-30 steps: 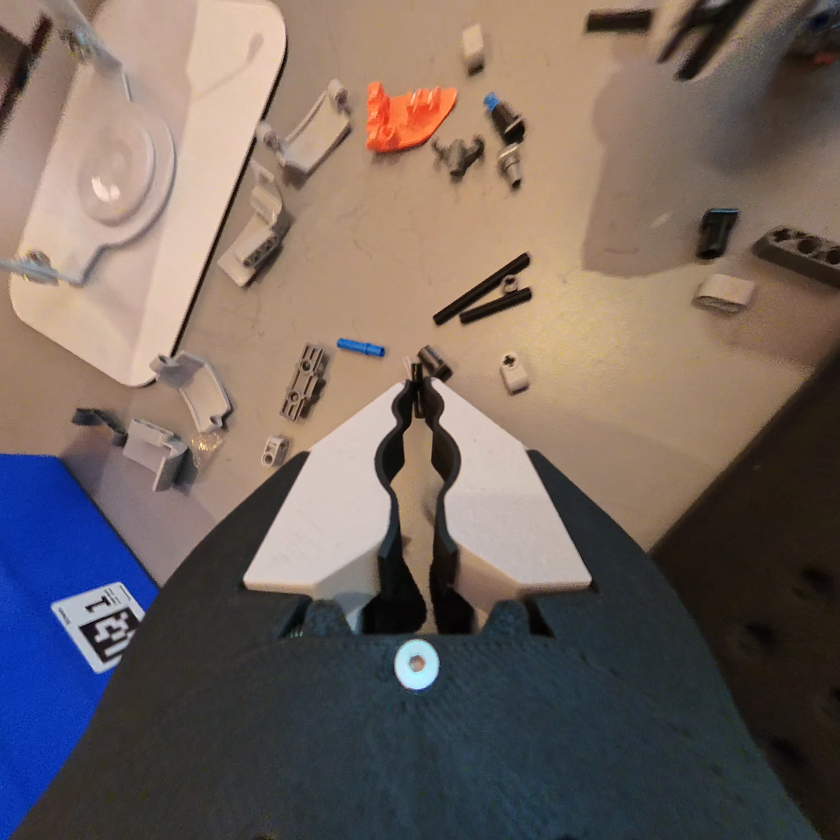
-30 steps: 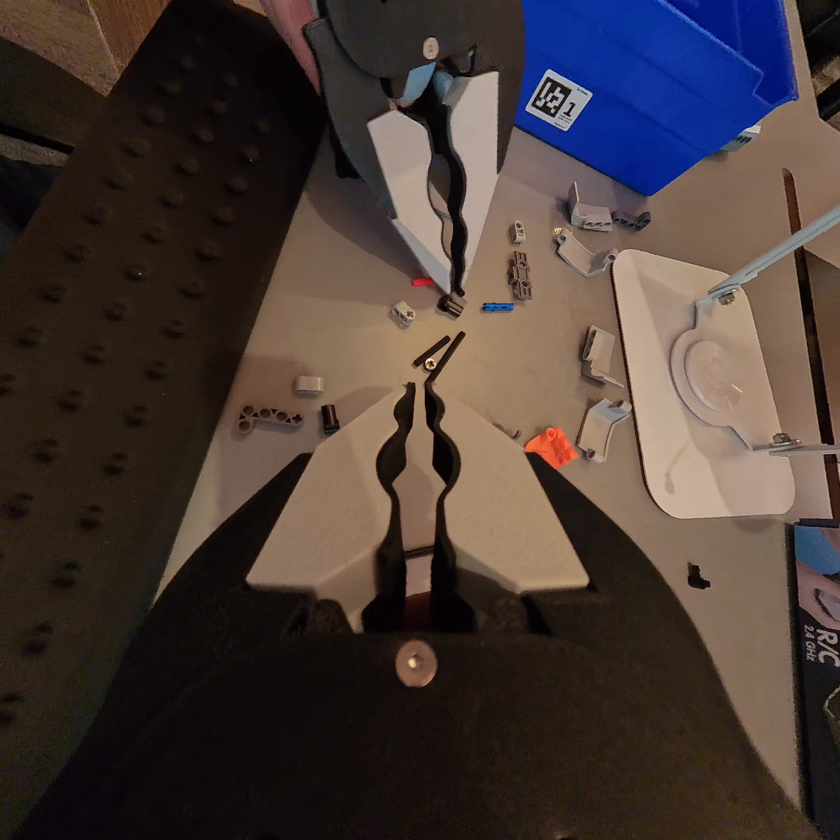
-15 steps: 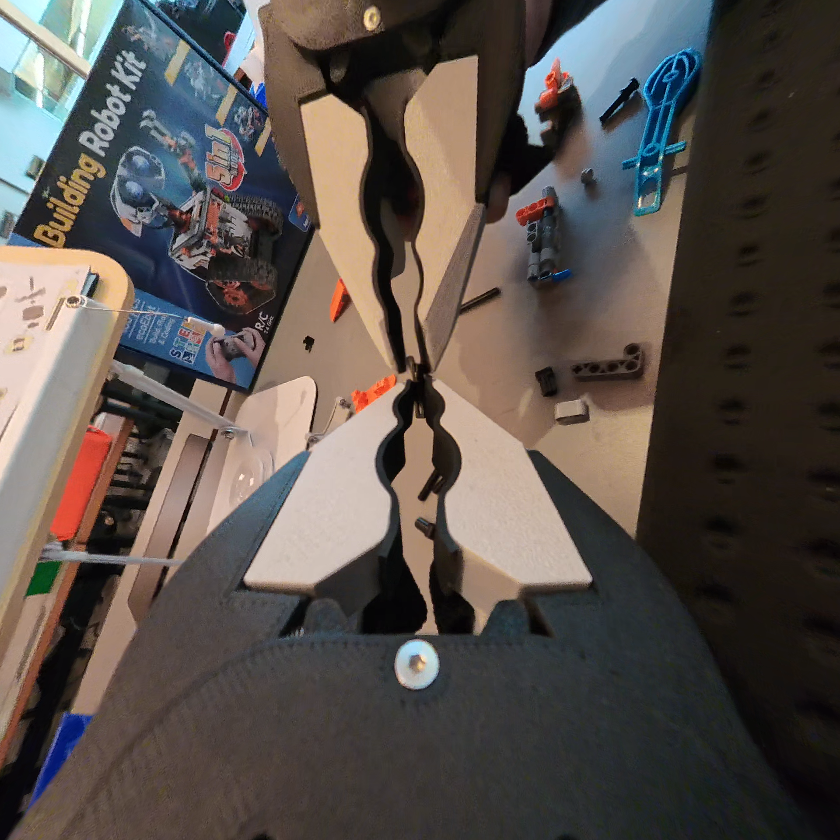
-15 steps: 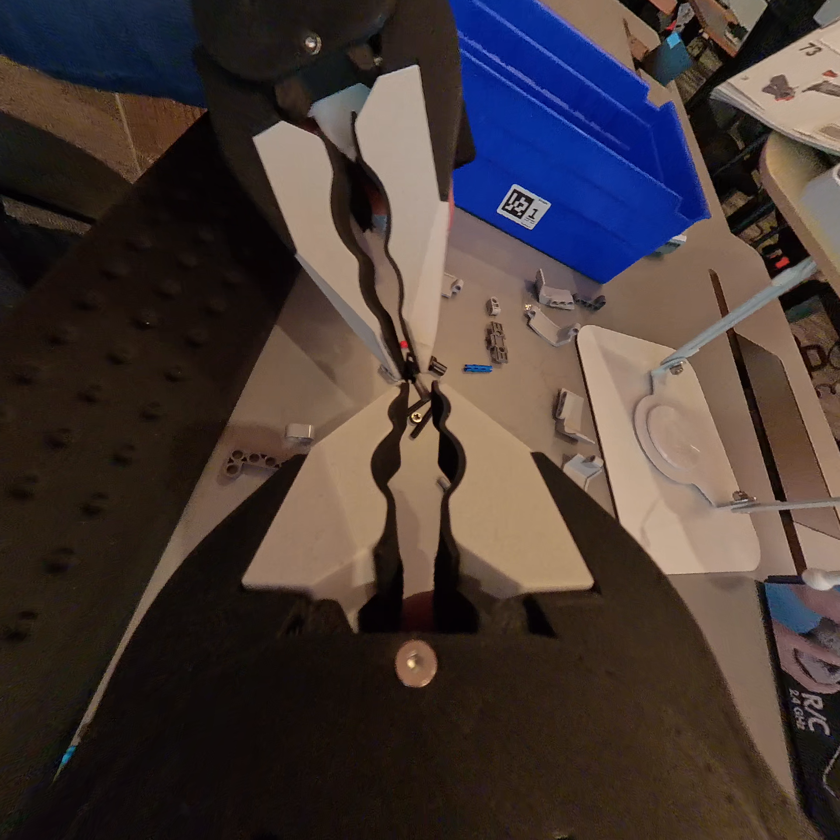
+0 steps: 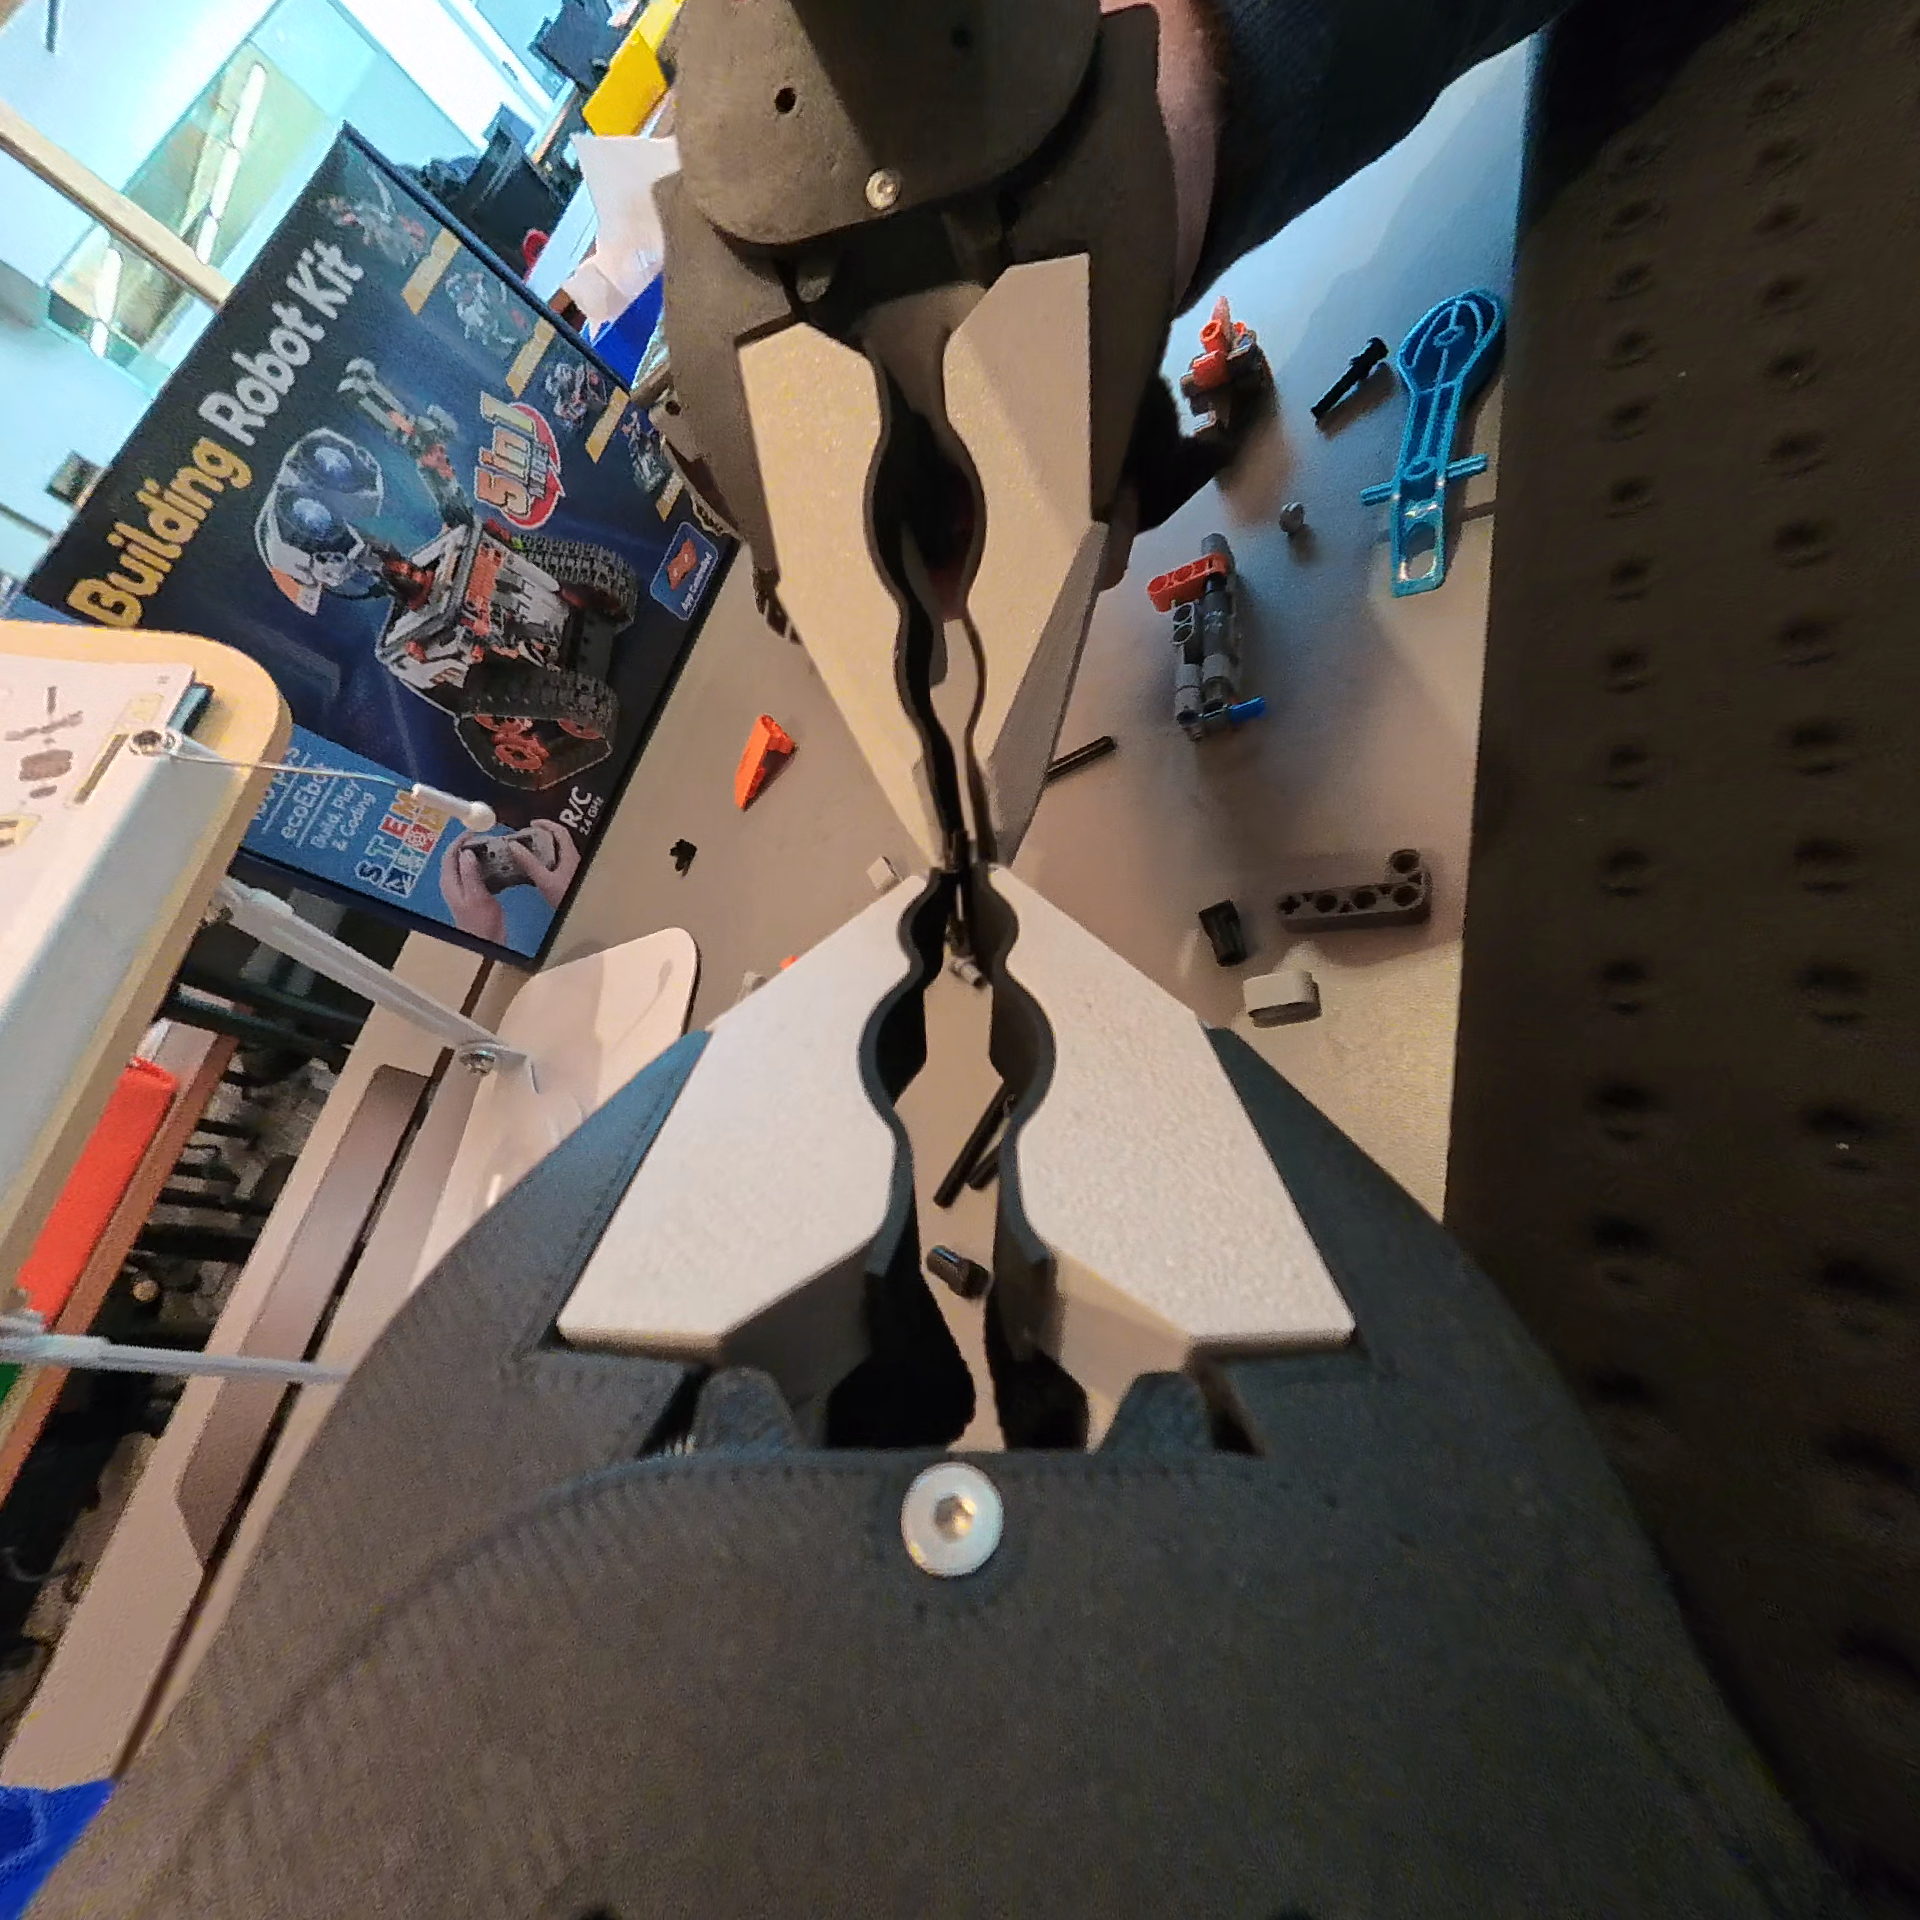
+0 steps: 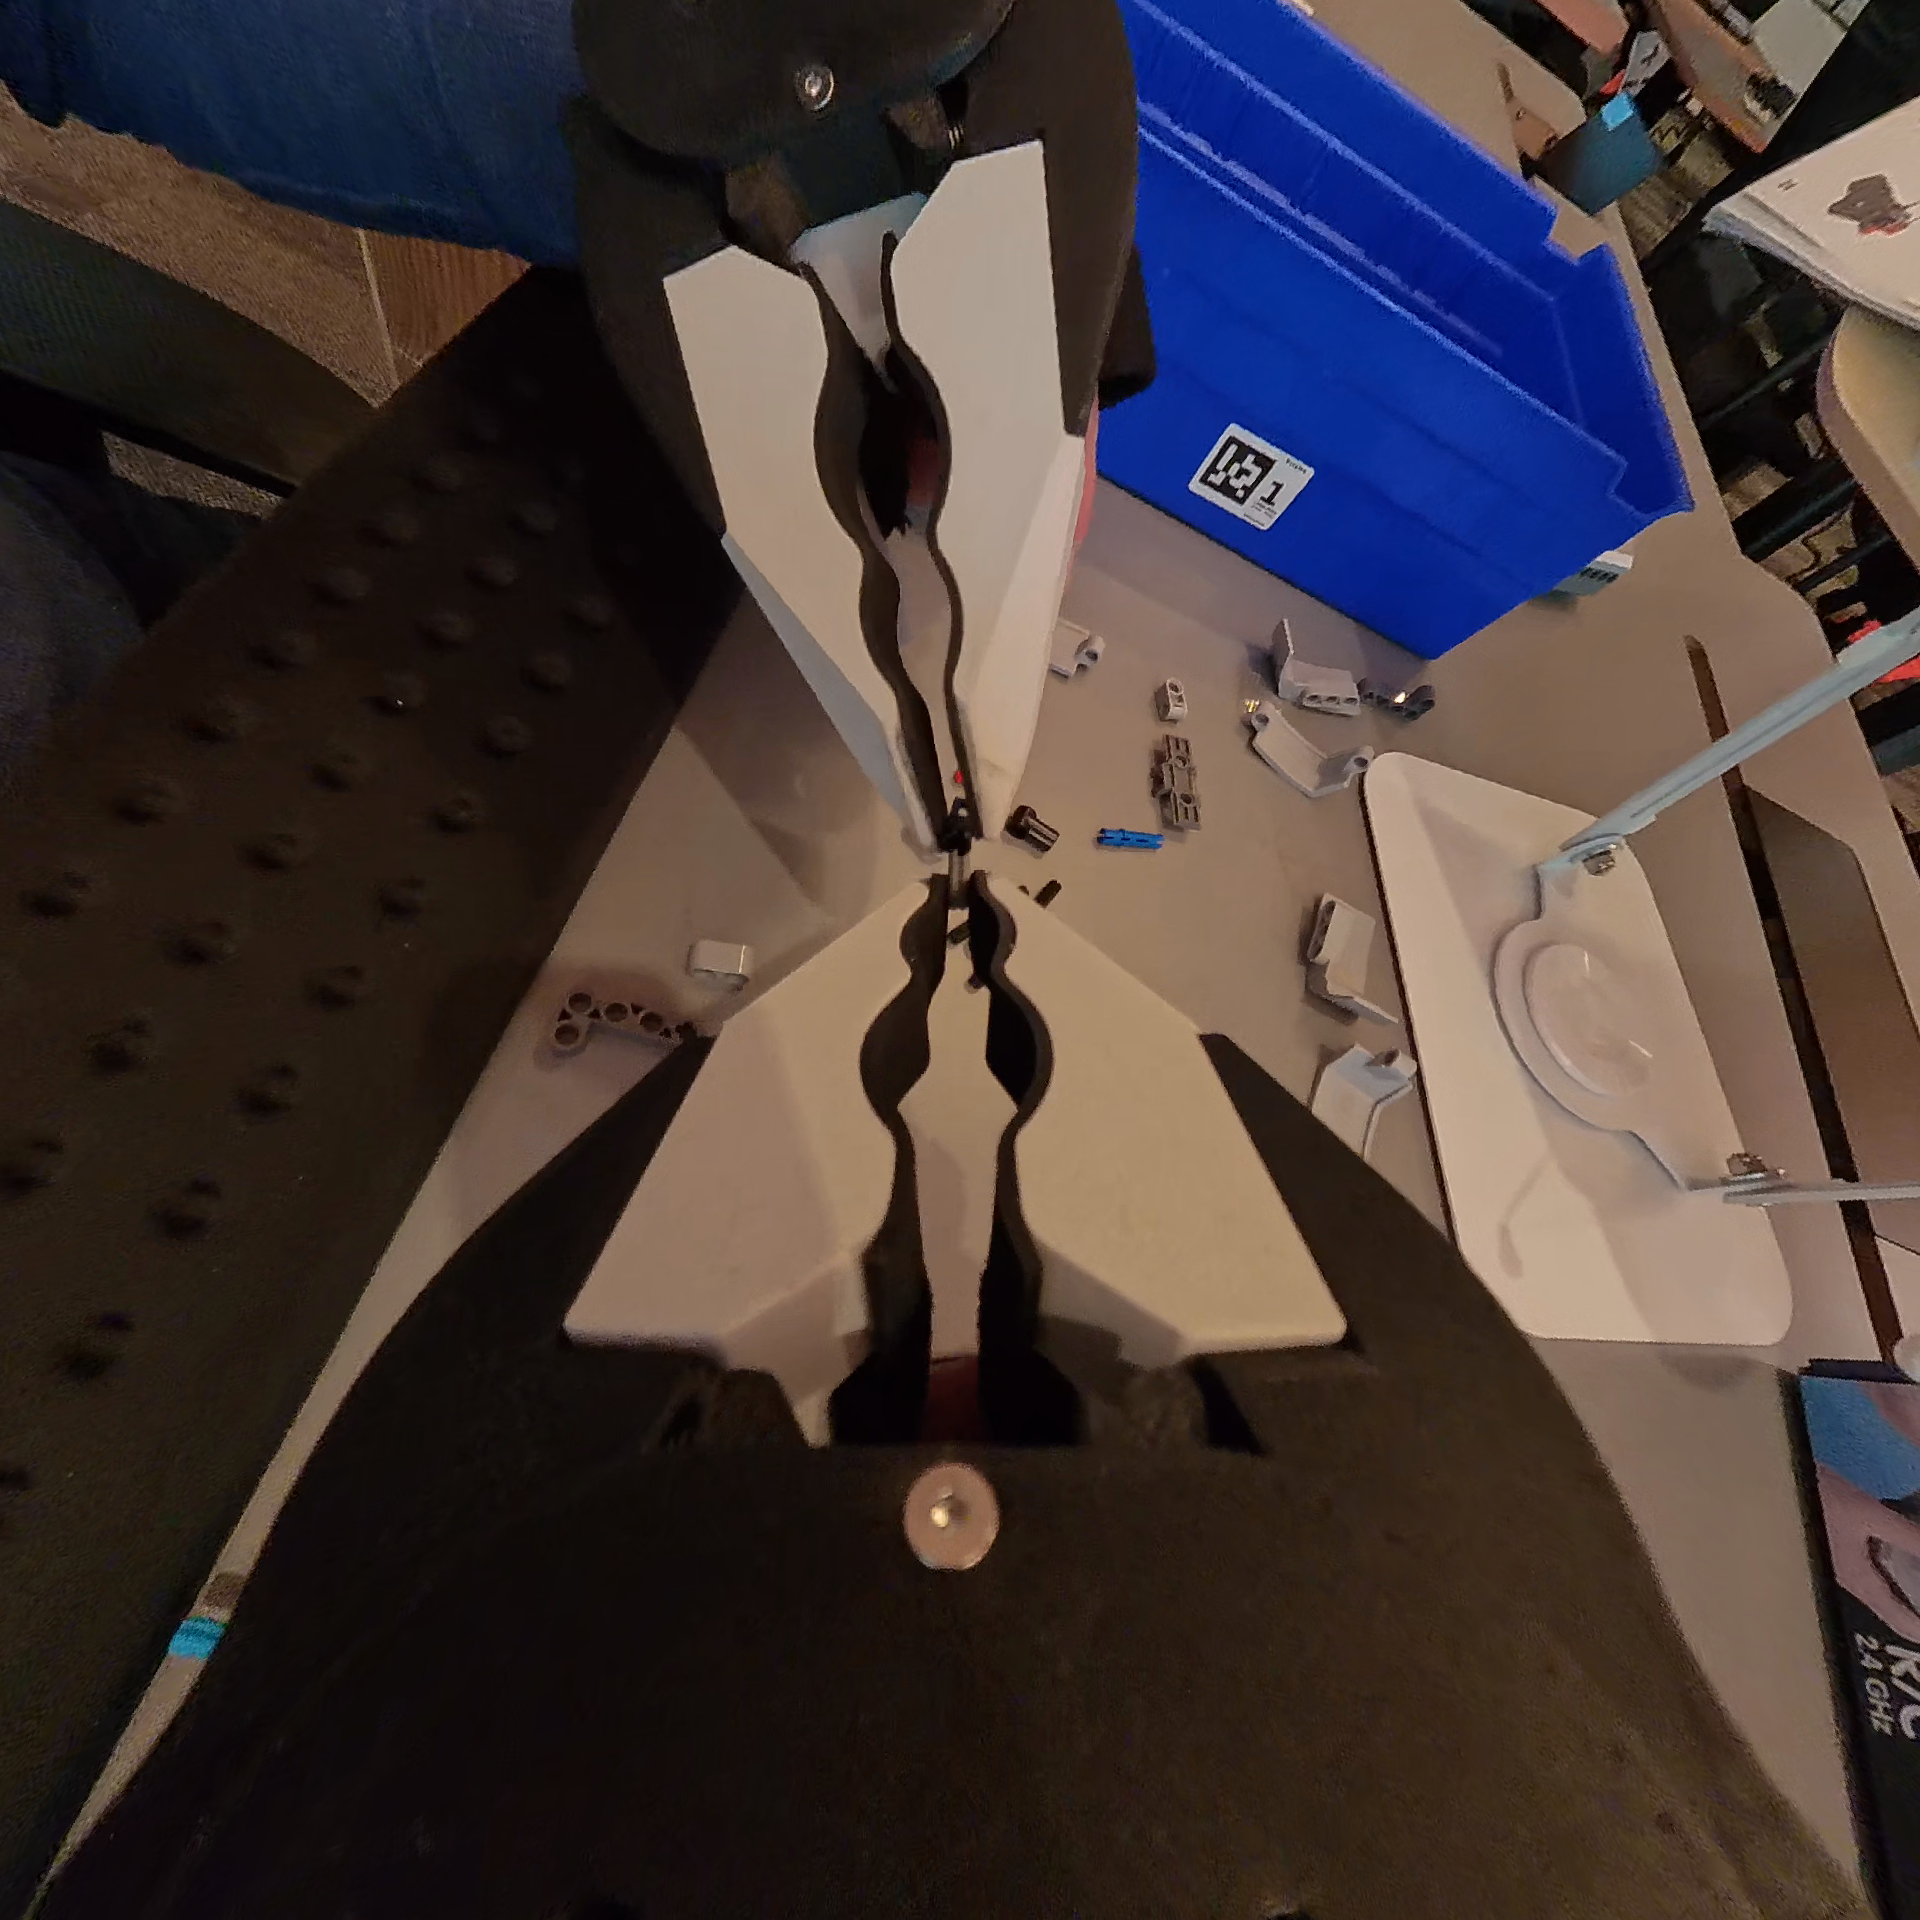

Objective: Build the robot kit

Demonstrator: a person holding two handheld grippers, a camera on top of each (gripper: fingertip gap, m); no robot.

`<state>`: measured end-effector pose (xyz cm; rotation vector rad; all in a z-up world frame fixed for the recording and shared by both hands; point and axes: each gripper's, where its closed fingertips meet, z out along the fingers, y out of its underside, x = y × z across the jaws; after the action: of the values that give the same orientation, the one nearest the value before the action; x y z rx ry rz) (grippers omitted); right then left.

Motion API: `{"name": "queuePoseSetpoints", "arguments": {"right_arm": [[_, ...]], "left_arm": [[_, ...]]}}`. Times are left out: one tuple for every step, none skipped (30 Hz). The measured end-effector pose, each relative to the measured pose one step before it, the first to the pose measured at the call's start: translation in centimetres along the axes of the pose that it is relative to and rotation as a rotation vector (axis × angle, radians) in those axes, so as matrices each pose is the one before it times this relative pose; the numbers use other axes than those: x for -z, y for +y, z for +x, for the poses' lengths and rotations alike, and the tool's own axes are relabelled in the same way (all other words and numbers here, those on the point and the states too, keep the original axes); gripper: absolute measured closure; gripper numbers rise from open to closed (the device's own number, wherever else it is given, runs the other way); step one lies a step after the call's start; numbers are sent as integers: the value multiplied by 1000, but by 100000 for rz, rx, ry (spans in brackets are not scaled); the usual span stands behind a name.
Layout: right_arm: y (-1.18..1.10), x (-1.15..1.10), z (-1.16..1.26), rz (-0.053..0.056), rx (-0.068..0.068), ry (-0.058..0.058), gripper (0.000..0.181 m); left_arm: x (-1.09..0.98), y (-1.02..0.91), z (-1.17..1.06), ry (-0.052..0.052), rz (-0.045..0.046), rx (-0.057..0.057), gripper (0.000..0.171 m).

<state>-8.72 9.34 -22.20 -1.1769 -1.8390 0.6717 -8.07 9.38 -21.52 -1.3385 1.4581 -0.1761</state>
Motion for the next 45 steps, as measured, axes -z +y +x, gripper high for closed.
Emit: {"name": "queuePoseSetpoints", "arguments": {"right_arm": [[84,117,103,-373,-540,249,180],[46,161,87,-290,-322,331,180],[57,153,-17,-496,-166,-236,180],[59,155,-66,-535,43,-238,180],[89,137,-74,-580,193,-134,180],[116,95,-115,-652,82,-314,180],[126,53,-134,-692,-41,-532,180],[116,18,-136,-711,213,-476,180],[119,-1,-152,-872,378,-501,180],[111,-9,-193,-918,180,-823,180],[45,5,-208,-500,161,-707,180],[1,27,-144,-240,211,-300,180],[41,36,-164,-447,149,-448,180],[50,45,-176,-475,246,-572,180],[45,83,-113,-421,289,-288,180],[36,105,-76,-485,234,-130,180],[25,125,-106,-342,240,-311,180],[-43,145,-87,49,140,-161,180],[-64,136,-19,270,-169,198,180],[-21,118,-24,170,-431,153,180],[0,87,-78,159,-393,-117,180],[-12,71,-38,330,-223,284,180],[-6,70,11,351,-388,579,180],[-25,60,11,448,-789,371,180],[-73,74,-10,764,-831,301,180],[-72,77,-22,562,-587,164,180],[15,98,-100,-108,-148,-167,180],[89,120,-107,-585,198,-212,180],[87,151,-93,-630,284,-101,180],[63,161,-149,-621,273,-410,180],[91,135,-260,-955,534,-1010,180],[135,102,-242,-1305,892,-845,180],[174,42,-252,-1702,897,-987,180],[224,-27,-334,-2126,1174,-1693,180],[215,-63,-297,-2157,1475,-1561,180],[163,-108,-302,-1930,992,-1838,180],[107,-142,-308,-1757,948,-2085,180],[98,-192,-131,-1994,1368,-916,180],[175,-221,-41,-2798,1464,-586,180],[178,-221,-234,-3121,1708,-1782,180],[-34,-137,-323,-1817,1706,-2005,180],[-204,-79,-238,-626,968,-1602,180],[-88,-94,-188,-1123,912,-1396,180],[72,-151,-84,-2109,1627,-744,180],[111,-189,4,-2420,1619,-517,180]], "left_arm": [[38,241,-31,437,-984,2266,169],[72,263,-82,-451,-1012,1161,169],[50,433,-206,-1385,-2137,553,169],[-5,659,-121,-685,-3649,1142,169],[-78,715,437,2854,-3662,1886,169],[-198,835,781,4900,-4405,2866,167],[-299,921,375,1768,-4626,1179,166],[-311,852,135,-152,-3947,-534,166],[-303,687,385,1624,-2988,103,164],[-218,448,236,1132,-1616,799,163],[-149,310,9,109,-977,1101,161],[-77,261,202,1599,-1003,1391,158],[8,82,87,808,-116,683,155],[91,-103,-146,-944,826,134,154],[96,-129,37,249,704,584,154],[103,-229,114,670,1095,501,152],[88,-283,7,-305,1383,139,151],[51,-253,58,-49,1017,-108,152],[29,-318,177,457,1213,-417,152],[22,-530,76,-332,2297,-308,152],[-17,-555,63,-257,2297,306,152],[-55,-484,118,206,1742,103,152],[-57,-535,-82,-1294,2032,-739,152],[-58,-541,-139,-1737,2082,-937,153],[-115,-449,89,-146,1383,-786,153],[-141,-367,71,-343,983,-763,153],[-149,-300,15,-788,715,-795,153],[-178,-96,276,1145,-296,-436,154],[-195,79,436,2281,-1003,-14,153],[-190,141,255,1045,-1011,-11,152],[-156,123,268,860,-742,-217,153],[-109,61,477,2093,-408,-247,153],[-50,-35,307,988,178,-107,153],[-34,-65,204,609,291,50,154],[-32,-43,380,1926,154,179,156],[-80,18,277,1347,-265,29,156],[-95,110,140,477,-759,-371,157],[-91,189,174,893,-1246,-463,157],[1,170,196,1173,-976,-67,157],[33,110,134,1105,-517,1137,157],[91,-53,140,884,622,613,157],[131,-67,135,654,747,310,158],[120,-14,105,599,365,539,159],[101,-5,120,570,372,366,159],[54,-19,242,1216,501,281,159]]}}
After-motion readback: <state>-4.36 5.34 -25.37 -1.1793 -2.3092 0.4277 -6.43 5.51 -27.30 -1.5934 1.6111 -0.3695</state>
